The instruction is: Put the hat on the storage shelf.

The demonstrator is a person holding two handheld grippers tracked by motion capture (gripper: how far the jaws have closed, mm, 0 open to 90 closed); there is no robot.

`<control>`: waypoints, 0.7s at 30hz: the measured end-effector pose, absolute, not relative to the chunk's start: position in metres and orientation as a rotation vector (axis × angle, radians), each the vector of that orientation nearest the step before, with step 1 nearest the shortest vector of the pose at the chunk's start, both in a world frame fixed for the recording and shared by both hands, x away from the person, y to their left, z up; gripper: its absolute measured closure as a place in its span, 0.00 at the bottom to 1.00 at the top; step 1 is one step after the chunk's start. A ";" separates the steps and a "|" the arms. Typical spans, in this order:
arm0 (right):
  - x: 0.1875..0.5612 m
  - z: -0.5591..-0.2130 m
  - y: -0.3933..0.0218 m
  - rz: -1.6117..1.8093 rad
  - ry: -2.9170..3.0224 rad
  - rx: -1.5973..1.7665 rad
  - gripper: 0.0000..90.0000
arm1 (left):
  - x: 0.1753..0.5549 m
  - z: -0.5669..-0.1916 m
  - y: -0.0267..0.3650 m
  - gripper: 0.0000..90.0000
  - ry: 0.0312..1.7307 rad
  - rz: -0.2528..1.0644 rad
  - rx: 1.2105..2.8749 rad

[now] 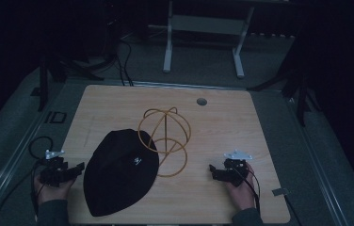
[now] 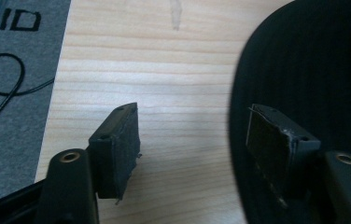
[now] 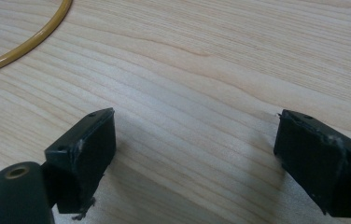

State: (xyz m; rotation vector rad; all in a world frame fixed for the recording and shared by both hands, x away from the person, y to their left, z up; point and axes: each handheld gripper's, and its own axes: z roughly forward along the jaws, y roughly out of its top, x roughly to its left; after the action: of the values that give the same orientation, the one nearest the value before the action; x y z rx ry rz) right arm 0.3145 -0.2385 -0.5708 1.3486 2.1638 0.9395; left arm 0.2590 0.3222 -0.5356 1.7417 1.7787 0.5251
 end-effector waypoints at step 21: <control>0.314 -0.571 -0.239 0.940 2.164 1.349 0.14 | 0.246 -0.493 0.310 0.45 1.630 0.431 1.847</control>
State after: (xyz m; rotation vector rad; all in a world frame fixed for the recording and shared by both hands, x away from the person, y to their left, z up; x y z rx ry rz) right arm 0.3144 -0.2385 -0.5708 1.3486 2.1637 0.9396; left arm 0.2461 0.3100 -0.4935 1.8472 1.6304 0.4308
